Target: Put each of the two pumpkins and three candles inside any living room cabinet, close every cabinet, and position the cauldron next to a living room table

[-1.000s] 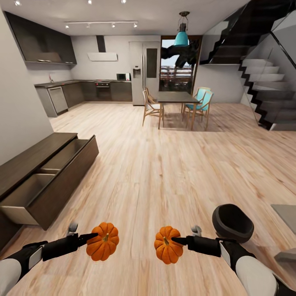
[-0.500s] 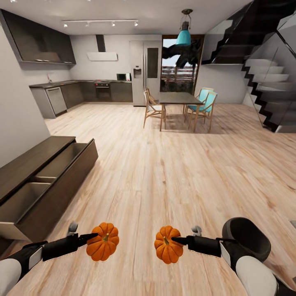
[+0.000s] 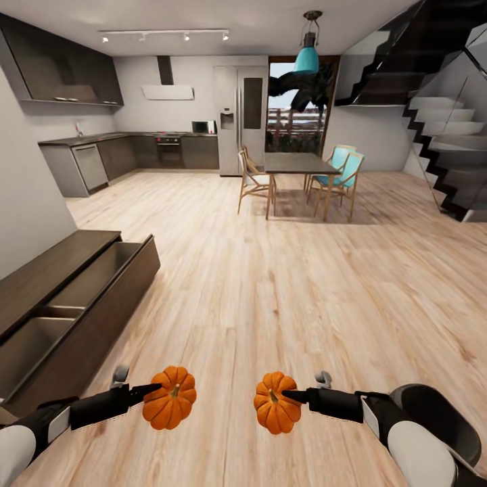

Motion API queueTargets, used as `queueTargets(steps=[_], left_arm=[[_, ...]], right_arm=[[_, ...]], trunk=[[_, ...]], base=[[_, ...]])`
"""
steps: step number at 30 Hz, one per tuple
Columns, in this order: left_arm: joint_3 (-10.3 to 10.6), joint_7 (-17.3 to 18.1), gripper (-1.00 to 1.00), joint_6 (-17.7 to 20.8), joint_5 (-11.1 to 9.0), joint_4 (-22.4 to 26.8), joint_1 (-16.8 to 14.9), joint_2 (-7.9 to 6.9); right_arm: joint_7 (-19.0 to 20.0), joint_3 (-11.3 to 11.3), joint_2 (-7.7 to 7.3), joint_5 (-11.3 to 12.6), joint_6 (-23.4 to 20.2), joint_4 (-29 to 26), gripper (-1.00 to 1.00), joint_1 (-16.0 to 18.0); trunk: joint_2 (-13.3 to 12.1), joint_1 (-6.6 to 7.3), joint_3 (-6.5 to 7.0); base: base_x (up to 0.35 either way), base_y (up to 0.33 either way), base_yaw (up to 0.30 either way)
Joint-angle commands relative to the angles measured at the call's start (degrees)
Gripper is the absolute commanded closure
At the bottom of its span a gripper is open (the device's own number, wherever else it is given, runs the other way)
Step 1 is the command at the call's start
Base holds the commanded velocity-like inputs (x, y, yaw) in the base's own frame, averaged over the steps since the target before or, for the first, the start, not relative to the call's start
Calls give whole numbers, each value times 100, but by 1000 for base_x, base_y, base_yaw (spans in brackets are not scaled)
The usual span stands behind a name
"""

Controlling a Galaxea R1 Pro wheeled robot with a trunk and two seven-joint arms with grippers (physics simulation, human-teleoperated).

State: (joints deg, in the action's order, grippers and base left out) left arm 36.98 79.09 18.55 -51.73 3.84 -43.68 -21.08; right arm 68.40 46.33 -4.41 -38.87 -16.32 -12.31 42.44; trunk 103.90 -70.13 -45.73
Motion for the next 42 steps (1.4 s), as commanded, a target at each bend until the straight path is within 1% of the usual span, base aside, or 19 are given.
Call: queueTargets(steps=[1,15,42], left_arm=[[-68,1,100,0,-4,3,0,0],[-68,1,100,0,-3,3,0,9],[-68,1,100,-9,-3,3,0,33]], right_arm=[[-1,25,1,11,-3,0,100,1],[-37,25,2,2,-3,0,100,1],[-37,26,0,19,-3,0,100,1]], trunk=[[0,0,1],[0,0,1],[0,0,1]], base=[[336,84,0],[336,82,0],[336,3,0]])
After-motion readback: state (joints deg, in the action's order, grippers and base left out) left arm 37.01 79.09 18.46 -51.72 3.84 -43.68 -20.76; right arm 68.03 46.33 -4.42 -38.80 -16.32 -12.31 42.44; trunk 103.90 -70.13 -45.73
